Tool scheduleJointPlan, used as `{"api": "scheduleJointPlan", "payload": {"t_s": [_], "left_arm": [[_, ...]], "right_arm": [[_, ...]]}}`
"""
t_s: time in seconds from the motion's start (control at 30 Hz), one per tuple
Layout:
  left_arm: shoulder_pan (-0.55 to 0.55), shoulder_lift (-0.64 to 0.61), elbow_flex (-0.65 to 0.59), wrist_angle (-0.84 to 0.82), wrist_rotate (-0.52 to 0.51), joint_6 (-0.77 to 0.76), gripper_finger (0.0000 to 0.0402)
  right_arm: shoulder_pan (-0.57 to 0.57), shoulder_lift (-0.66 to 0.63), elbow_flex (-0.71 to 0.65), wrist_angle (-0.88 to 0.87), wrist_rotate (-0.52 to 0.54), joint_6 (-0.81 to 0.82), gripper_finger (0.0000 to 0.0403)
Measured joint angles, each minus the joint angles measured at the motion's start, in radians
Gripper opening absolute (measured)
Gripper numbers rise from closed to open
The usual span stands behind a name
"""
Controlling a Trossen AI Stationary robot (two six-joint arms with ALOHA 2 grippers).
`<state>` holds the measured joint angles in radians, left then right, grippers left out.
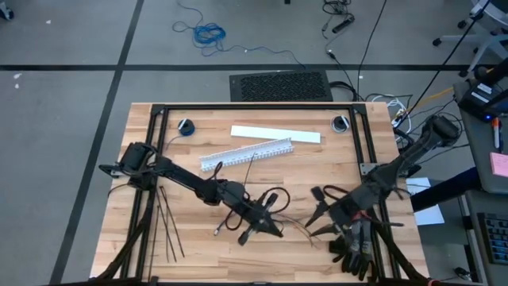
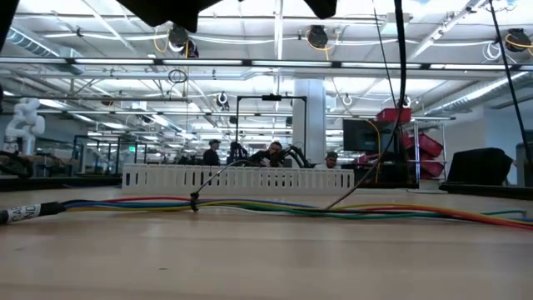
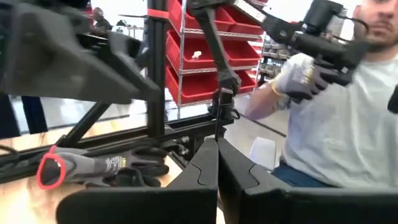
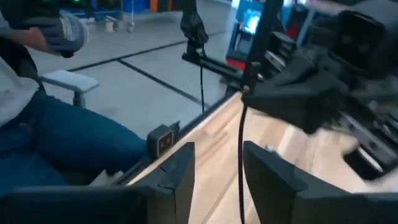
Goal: Ziptie cables
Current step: Wrap the colored loose cables with the black zip tie
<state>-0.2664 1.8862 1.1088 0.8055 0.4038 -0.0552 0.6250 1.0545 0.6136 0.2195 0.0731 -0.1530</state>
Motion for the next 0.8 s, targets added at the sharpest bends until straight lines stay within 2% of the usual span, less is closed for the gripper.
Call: {"api": "scheduleJointPlan", "payload": {"t_s": [0.23,0.37,0.47,0.8], "left_arm": [[0.038,0.073,0.049,0.008,0.078,-0.089,0.0],[0.044,0.133,0.091,0.056,0.174,-0.107,0.0],[0.05,0.173,0.123,0.053,0.2,-0.124,0.0],[0.078,0.259,0.197,0.04,0.25,-0.175,0.0]], "right_arm": [[-0.098,0.073,0.0,0.144,-0.111,-0.113,0.0125],[-0.143,0.104,0.0,0.178,-0.214,-0.121,0.0125],[-0.169,0.141,0.0,0.211,-0.278,-0.124,0.0125],[-0.172,0.242,0.001,0.266,-0.293,-0.124,0.0125]]}}
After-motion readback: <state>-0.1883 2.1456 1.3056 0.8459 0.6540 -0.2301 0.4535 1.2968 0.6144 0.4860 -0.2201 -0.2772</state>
